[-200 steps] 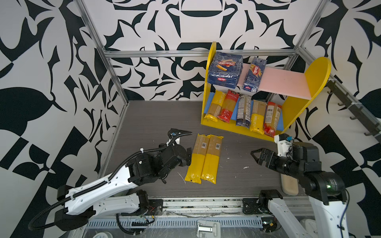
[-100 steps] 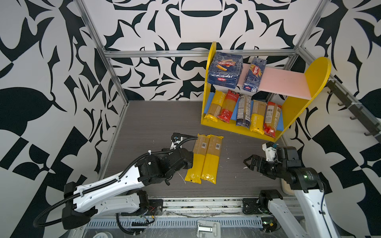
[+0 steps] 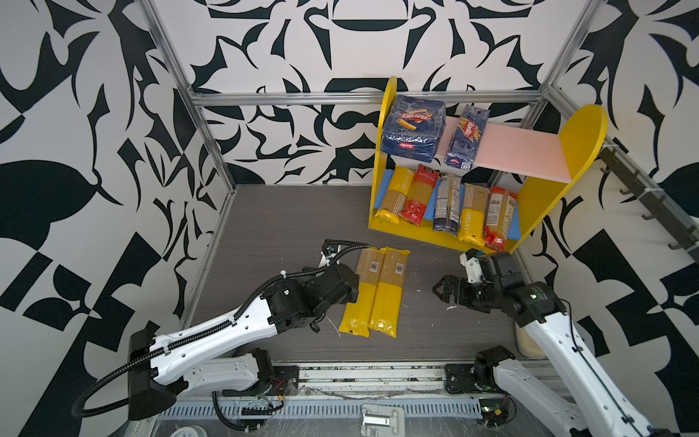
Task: Place and organize the pasta boxes and bags onto the shelf
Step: 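Lower the right gripper over the yellow end of the nearer spaghetti bag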
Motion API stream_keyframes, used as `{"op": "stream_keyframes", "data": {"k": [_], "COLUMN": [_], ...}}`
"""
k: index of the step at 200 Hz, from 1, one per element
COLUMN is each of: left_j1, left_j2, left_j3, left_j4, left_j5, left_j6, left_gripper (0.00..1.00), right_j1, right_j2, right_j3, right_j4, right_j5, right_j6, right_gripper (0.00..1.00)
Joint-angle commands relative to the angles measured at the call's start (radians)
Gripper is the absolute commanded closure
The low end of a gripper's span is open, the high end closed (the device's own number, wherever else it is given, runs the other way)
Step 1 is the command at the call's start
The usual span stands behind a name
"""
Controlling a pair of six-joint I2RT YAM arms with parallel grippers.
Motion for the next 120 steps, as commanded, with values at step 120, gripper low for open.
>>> {"op": "stream_keyframes", "data": {"k": [120], "left_j1": [0.389], "left_j2": [0.020], "left_j3": [-0.060], "left_j4": [0.223], "left_j5": [0.356], "left_j6": [0.103], "left_gripper": [0.01], "right_j1": [0.692], "right_j2": [0.454], "right_j3": [-0.053], "right_j4": [0.304], "right_j5": [0.608], "right_j6": [0.473], "right_gripper": [0.00]}}
